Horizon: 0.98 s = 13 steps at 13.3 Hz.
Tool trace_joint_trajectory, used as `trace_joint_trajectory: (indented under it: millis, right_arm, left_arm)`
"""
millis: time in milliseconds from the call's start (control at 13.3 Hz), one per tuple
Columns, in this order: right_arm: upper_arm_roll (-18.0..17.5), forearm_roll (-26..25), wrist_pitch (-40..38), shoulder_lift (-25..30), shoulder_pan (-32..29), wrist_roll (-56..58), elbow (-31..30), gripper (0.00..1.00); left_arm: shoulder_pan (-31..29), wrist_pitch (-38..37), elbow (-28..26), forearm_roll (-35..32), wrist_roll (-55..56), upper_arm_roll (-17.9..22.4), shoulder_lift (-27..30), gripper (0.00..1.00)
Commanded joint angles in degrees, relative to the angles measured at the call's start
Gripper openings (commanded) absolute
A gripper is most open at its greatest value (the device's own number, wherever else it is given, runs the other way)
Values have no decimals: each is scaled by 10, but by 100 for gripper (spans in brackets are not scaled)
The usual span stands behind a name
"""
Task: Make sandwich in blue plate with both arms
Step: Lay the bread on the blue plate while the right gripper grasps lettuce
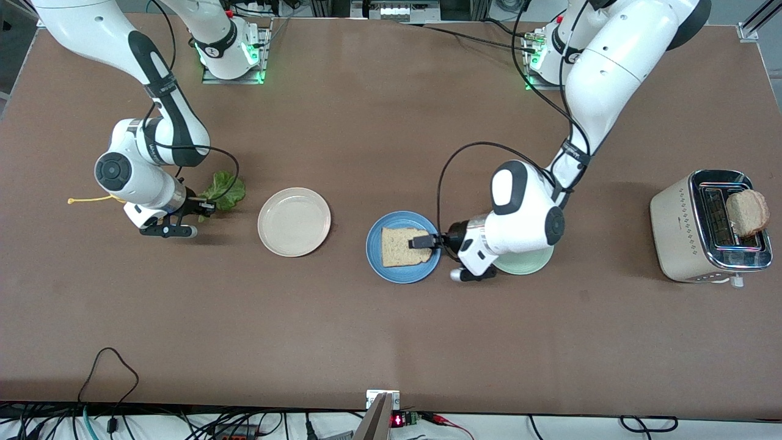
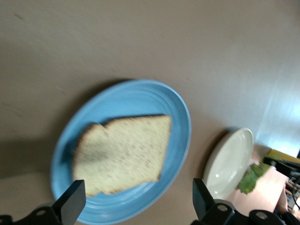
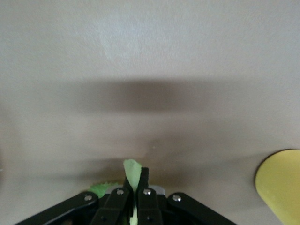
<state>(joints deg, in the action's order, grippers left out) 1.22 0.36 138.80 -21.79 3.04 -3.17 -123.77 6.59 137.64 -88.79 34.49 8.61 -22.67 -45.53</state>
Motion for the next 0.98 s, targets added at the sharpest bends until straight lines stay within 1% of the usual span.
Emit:
trace_joint_trajectory:
  millis: [0, 150, 225, 300, 375, 525, 676, 751, 901]
  right_arm:
    - [-3, 0, -111, 8, -4, 2, 75, 1]
    - [-6, 9, -188, 9, 2, -33, 127, 1]
    - [-10, 10, -221, 9, 7, -65, 151, 1]
    - [-11, 12, -244, 8, 19, -94, 173, 1]
    - [-11, 30, -258, 8, 38, -128, 192, 1]
    - [-10, 81, -270, 5, 72, -203, 215, 1]
    - [-10, 111, -270, 2, 111, -302, 233, 1]
    - [-10, 119, -269, -3, 134, -360, 244, 1]
    - [-10, 154, -262, -36, 173, -478, 286, 1]
  left_arm:
    - [-5, -49, 5, -58, -1, 37, 28, 100]
    - [-9, -97, 3, -105, 0, 71, 61, 100]
    - [-9, -120, 4, -146, 0, 91, 79, 100]
    - [-10, -139, 4, -185, 0, 103, 97, 100]
    - [-19, -169, 4, -212, 0, 119, 116, 100]
    - [-45, -213, 5, -252, -2, 135, 148, 100]
    - [-76, -243, 9, -322, -5, 134, 179, 100]
    - [-89, -258, 17, -333, -5, 134, 189, 100]
    - [-99, -293, 40, -335, -7, 136, 209, 100]
